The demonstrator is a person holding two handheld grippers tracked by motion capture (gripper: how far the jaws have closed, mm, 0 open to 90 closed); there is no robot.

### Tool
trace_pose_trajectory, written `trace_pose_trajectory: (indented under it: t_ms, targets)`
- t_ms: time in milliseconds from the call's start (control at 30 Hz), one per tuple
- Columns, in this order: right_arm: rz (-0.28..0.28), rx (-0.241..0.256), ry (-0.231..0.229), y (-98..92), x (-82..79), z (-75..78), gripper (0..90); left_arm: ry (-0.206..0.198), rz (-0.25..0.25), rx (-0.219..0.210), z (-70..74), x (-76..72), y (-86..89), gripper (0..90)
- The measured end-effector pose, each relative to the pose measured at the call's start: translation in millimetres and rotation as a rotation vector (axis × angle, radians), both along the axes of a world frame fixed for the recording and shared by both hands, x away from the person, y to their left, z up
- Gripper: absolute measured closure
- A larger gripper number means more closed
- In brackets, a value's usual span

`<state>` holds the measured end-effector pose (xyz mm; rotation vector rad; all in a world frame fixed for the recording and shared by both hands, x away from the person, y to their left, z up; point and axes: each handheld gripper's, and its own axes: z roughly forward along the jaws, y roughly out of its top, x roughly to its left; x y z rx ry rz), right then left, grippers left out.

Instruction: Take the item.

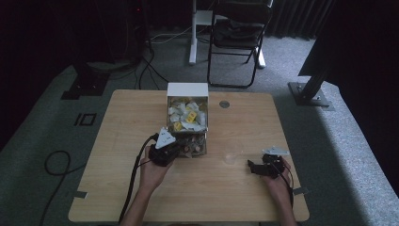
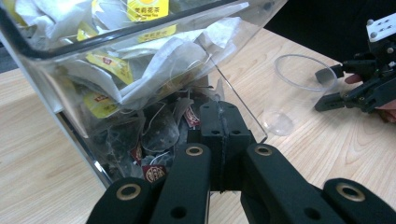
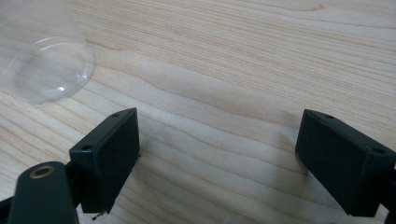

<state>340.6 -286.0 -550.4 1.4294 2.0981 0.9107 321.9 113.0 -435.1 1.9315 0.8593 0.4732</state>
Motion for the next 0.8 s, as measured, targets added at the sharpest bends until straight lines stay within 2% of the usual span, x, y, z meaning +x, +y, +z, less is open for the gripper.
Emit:
trace_pose_trajectory:
  t_ms: [800]
  targets:
    - [0.001, -0.001, 0.001, -0.1, 0.0, 0.0, 13.4, -0.002, -0.041, -0.025, 7.9, -1.1, -19.9, 90.0]
